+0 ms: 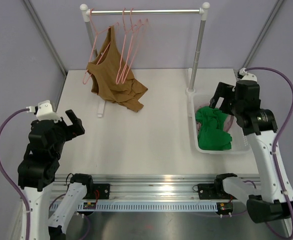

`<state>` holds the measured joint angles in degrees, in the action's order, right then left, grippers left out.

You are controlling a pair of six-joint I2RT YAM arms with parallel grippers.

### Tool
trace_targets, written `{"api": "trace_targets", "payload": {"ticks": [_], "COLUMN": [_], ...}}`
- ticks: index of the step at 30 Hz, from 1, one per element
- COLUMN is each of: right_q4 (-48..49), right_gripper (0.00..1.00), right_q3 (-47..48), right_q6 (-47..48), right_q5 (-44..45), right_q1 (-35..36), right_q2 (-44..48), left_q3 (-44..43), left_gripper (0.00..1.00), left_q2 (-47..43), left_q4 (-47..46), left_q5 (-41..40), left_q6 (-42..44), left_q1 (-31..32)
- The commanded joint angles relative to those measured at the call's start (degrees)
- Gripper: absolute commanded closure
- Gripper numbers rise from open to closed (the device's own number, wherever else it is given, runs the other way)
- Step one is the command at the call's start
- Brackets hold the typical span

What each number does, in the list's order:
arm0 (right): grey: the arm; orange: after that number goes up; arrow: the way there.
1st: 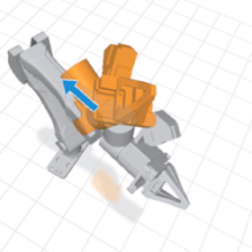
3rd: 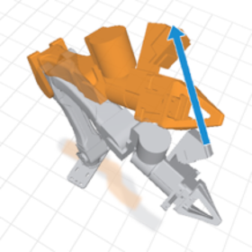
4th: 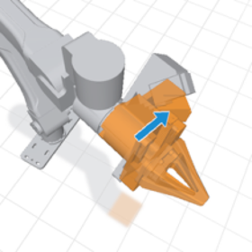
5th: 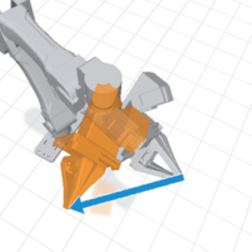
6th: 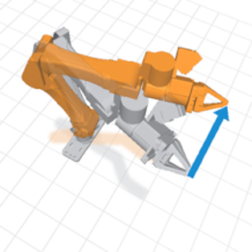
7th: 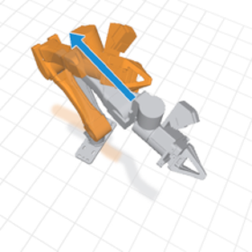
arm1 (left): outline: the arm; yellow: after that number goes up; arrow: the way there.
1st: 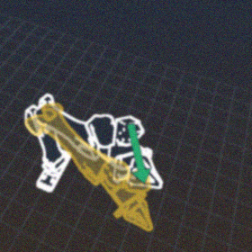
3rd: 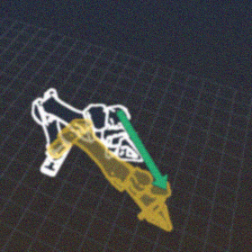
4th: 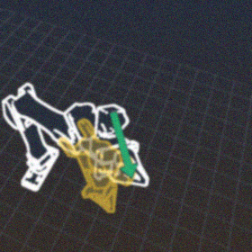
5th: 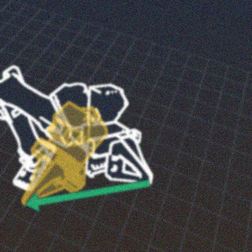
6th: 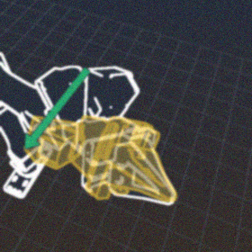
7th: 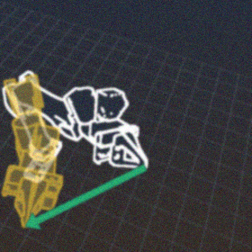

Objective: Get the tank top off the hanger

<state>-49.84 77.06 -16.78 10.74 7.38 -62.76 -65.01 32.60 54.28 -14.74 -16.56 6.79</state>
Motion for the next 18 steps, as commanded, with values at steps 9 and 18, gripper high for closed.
{"api": "trace_targets", "payload": {"ticks": [9,18], "right_q4": [-15.54,-18.97], "right_gripper": [0.00,0.01], "right_q3": [7.58,4.24], "right_q6": [7.46,10.97], "right_q5": [-6.53,-5.73], "right_q1": [3.78,8.44], "right_q2": [18.98,35.42], "left_q3": [-9.70,-2.67], "left_gripper": [0.01,0.01], "left_q2": [-0.34,-8.16], "left_q4": [11.02,11.81], "left_q5": [-3.89,-5.56], "left_q6": [1.97,2.06], "left_q1": [3.93,10.17]}}
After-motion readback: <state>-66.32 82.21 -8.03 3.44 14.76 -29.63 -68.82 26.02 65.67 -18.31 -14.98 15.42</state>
